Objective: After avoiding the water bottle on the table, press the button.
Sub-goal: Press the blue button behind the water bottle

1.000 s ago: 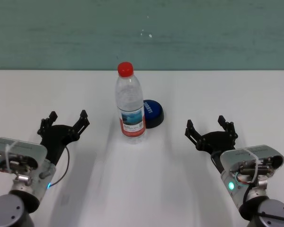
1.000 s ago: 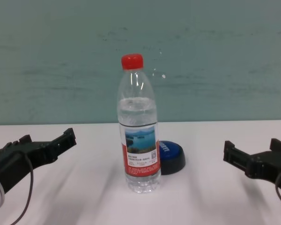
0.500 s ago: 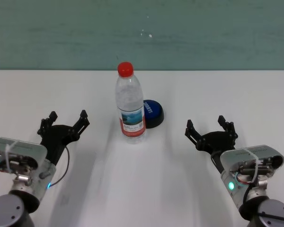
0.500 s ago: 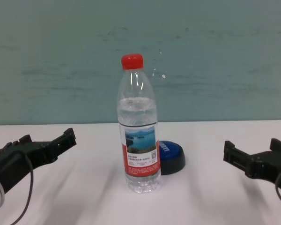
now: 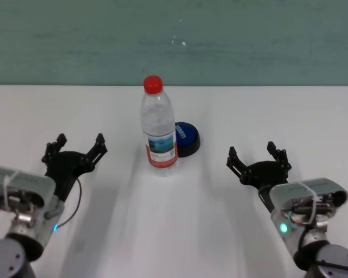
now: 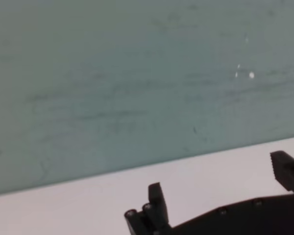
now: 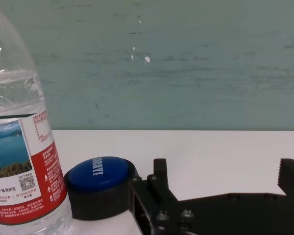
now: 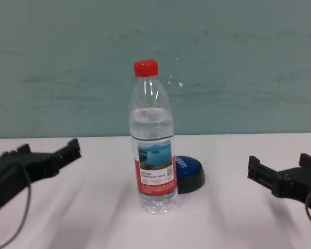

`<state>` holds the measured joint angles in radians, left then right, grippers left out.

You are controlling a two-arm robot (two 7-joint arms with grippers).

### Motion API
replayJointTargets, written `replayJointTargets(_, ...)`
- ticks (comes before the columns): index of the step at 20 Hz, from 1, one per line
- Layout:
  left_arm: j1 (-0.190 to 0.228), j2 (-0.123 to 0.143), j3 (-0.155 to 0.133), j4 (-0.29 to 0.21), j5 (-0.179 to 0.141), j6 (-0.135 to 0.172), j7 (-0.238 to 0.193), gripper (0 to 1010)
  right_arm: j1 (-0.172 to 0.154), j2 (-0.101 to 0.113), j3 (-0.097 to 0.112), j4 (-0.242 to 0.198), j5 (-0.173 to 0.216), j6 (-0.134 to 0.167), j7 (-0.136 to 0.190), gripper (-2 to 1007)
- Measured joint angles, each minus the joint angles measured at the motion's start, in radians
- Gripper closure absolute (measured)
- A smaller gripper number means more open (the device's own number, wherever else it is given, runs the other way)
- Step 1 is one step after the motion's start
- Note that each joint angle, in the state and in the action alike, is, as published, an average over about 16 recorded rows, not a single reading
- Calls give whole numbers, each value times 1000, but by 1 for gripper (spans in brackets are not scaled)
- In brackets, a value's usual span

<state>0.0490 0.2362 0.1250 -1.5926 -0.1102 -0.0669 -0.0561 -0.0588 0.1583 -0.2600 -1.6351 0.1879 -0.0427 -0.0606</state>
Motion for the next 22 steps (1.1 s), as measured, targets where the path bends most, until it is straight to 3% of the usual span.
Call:
replayJointTargets(8,111,46,-61,-138,15,14,-38,10,0,0,0,0,0,0,0,1)
replayJointTargets(13,181,76,-91,-218,18,-5,-87,10,0,0,0,0,0,0,0,1)
replayJointTargets(18,207,93,-89,-251,27,-52,-140,10,0,0,0,0,0,0,0,1)
replayJointTargets(22,195,98,-64,-241,36,-93,-181,10,0,0,0,0,0,0,0,1)
